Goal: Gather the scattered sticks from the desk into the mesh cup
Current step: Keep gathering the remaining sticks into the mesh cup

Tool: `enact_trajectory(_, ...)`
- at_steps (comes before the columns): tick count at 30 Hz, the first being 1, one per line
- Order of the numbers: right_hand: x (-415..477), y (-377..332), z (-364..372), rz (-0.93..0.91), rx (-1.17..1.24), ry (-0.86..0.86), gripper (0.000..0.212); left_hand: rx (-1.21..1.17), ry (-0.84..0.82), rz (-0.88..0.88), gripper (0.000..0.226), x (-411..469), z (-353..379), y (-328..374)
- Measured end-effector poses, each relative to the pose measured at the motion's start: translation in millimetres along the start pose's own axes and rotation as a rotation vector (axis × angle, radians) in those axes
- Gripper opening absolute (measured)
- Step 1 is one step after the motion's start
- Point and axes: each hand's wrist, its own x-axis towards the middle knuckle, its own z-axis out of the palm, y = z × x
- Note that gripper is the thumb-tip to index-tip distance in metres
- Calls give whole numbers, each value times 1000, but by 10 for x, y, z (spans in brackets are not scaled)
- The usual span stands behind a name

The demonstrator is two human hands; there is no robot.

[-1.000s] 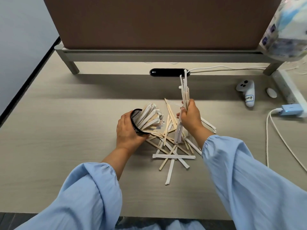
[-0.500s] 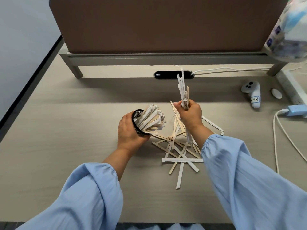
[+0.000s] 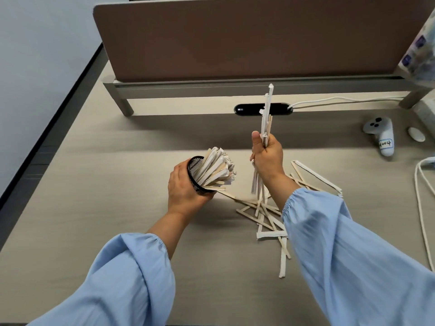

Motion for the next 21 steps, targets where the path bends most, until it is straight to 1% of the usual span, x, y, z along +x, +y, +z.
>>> enact_trajectory(6,-8,-131,382,10,221,-6,38,3,4,7,89,82,-156,-204)
enact_trajectory(11,72,-169,593,69,269,1,49,-18,1,25,87,188,-248,-318)
enact_trajectory(14,120,-77,658,122,245,70,51,-18,-20,43,88,245,-253,-358)
enact_trajectory(17,146,62,665,250,199,166,52,-28,-30,62,87,283,-246,-383)
enact_trajectory(21,232,202,560,566,281,337,59,-41,-25,69,87,355,-238,-395)
